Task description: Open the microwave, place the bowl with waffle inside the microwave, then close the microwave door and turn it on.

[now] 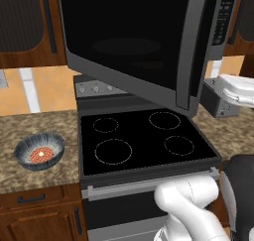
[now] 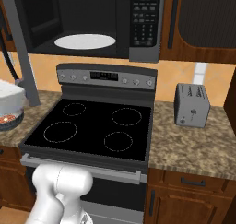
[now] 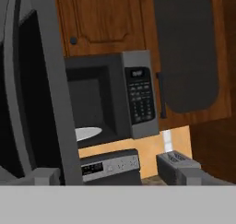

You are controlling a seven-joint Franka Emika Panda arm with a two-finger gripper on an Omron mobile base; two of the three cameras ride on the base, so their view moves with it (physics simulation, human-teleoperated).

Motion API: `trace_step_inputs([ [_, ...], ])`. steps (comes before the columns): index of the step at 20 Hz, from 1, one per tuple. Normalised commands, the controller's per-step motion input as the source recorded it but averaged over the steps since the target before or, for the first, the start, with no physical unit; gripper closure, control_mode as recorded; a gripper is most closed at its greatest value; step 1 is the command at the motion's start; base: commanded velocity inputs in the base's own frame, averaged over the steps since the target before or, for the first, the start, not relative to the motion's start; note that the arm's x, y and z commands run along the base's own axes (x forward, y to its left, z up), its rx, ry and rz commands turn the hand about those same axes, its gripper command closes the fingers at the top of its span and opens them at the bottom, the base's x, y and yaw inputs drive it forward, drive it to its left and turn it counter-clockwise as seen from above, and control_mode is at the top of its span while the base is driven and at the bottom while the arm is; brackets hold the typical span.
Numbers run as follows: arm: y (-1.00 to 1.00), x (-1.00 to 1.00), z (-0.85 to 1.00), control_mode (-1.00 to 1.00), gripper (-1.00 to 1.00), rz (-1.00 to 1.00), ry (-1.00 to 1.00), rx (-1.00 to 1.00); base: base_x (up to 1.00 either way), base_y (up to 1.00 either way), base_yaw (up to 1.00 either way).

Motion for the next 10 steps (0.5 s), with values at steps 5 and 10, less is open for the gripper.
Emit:
trace_step_inputs([
  [5, -0.6, 0.41, -0.3, -1.0, -1.0, 0.61, 0.0, 0.22, 0.0, 0.0, 0.0],
  [10, -0.31, 0.74, -0.15, -1.0, -1.0, 0.67, 0.0, 0.29, 0.0, 0.0, 0.0],
])
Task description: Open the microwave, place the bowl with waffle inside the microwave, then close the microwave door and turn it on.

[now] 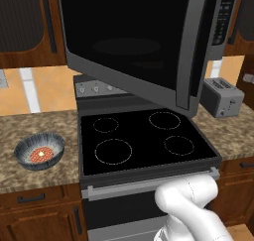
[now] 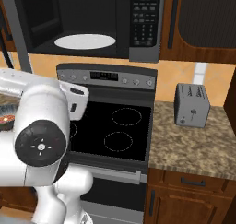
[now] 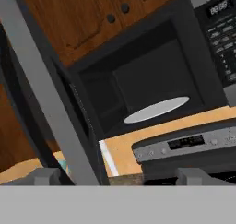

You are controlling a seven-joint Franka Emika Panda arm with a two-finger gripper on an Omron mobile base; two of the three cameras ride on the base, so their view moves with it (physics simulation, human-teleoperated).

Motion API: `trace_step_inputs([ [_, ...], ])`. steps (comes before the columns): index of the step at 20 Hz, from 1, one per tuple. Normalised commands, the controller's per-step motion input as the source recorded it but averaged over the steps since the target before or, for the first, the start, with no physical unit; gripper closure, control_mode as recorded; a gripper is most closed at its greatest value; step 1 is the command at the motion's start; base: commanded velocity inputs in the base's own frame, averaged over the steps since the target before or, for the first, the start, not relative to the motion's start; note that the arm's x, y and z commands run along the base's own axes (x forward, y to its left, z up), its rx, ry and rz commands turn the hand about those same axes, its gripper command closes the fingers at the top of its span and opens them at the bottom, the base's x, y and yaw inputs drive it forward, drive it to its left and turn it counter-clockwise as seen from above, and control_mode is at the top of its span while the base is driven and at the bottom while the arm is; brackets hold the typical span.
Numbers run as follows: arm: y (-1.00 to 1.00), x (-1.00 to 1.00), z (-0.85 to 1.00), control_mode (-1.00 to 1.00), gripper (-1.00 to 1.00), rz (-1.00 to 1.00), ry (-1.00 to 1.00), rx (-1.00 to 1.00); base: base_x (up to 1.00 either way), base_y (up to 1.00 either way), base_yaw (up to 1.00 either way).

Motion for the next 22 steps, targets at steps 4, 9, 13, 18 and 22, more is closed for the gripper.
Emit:
trace_step_inputs([
  [4, -0.15, 1.0, -0.28, -1.0, -1.0, 0.68, 0.0, 0.23, 0.0, 0.0, 0.0],
  [9, 0.06, 1.0, -0.15, -1.0, -1.0, 0.56, 0.03, 0.13, 0.0, 0.0, 0.0],
  [13, 0.47, 0.98, 0.0, -1.0, -1.0, 0.26, 0.14, 0.0, 0.0, 0.0, 0.0],
  [18, 0.56, 0.89, 0.05, -1.0, -1.0, 0.08, 0.43, 0.0, 0.0, 0.0, 0.0],
  [22, 0.68, 0.41, 0.02, -1.0, -1.0, 0.13, 0.36, 0.0, 0.0, 0.0, 0.0],
])
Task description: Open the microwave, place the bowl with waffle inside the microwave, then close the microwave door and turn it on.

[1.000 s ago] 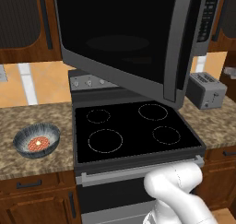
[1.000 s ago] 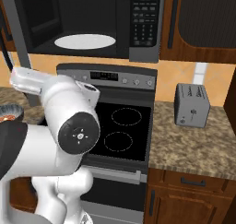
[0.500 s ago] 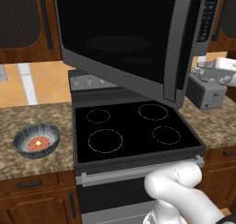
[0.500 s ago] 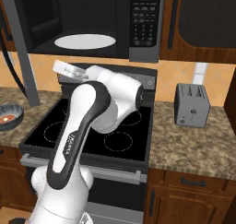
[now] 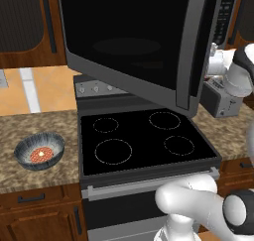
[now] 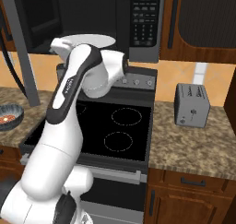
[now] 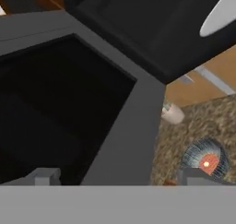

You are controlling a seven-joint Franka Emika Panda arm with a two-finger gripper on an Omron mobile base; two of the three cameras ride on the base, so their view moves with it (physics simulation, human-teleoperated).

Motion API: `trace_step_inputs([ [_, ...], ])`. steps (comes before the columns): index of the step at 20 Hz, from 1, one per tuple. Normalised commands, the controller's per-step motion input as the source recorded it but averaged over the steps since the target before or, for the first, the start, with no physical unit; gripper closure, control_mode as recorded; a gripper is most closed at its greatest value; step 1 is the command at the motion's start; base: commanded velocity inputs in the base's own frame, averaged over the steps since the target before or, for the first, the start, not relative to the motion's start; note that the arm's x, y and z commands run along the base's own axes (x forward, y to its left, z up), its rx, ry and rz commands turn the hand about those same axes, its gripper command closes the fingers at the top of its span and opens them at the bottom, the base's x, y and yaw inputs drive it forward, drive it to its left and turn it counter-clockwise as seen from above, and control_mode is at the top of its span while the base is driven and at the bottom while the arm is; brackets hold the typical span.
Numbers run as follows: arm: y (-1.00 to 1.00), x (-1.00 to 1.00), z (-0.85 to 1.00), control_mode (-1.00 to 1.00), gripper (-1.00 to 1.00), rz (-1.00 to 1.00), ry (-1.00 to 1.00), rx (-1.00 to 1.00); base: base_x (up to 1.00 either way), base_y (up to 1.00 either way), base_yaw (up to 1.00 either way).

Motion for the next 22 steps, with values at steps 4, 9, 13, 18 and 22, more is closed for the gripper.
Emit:
trace_step_inputs([
  [4, 0.92, -0.38, 0.08, -1.0, -1.0, 0.21, 0.04, -0.02, 0.0, 0.0, 0.0],
  [9, 1.0, -0.94, 0.01, -1.0, -1.0, 0.25, -0.09, -0.1, 0.0, 0.0, 0.0],
  [13, 1.0, -1.0, 0.0, -1.0, -1.0, 0.28, -0.23, -0.13, 0.0, 0.0, 0.0],
  [18, 0.71, -0.33, 0.0, -1.0, -1.0, 0.1, -0.05, -0.02, 0.0, 0.0, 0.0],
  [22, 0.03, 0.04, 0.0, -1.0, -1.0, -0.07, 0.03, 0.0, 0.0, 0.0, 0.0],
])
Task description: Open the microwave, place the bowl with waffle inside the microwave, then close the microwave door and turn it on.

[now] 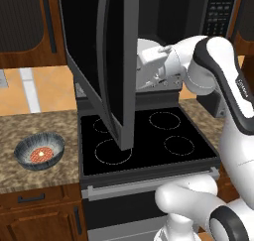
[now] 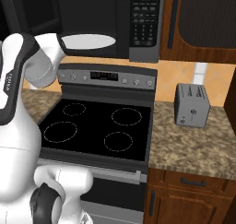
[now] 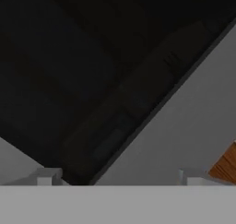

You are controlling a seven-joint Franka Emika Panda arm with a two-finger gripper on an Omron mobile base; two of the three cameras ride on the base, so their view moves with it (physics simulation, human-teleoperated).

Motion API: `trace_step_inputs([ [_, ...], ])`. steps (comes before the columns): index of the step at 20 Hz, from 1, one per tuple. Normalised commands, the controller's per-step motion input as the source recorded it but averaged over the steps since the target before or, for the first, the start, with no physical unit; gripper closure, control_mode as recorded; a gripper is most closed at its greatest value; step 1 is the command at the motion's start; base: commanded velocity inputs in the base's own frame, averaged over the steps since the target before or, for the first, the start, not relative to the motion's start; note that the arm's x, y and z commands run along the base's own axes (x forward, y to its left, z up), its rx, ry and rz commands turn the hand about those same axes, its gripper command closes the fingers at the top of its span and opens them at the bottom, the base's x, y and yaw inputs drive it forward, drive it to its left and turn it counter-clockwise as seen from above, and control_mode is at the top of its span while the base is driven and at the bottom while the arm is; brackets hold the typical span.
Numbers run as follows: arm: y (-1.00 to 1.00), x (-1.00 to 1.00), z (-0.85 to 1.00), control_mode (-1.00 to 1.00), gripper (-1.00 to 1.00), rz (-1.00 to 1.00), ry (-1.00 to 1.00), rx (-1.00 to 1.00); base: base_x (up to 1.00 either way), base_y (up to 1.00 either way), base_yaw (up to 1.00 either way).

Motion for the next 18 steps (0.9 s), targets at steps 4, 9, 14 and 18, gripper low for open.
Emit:
trace_step_inputs([
  [4, 0.03, 0.0, -0.01, -1.0, -1.0, -0.01, 0.0, -0.01, 0.0, 0.0, 0.0],
  [9, -0.06, 0.06, -0.11, -1.0, -1.0, -0.12, 0.07, 0.0, 0.0, 0.0, 0.0],
  [14, -0.94, 0.36, -0.53, -1.0, -1.0, -0.25, 0.2, 0.0, 0.0, 0.0, 0.0],
  [18, -0.61, 0.74, -0.92, -1.0, -1.0, -0.23, 0.25, -0.04, 0.0, 0.0, 0.0],
])
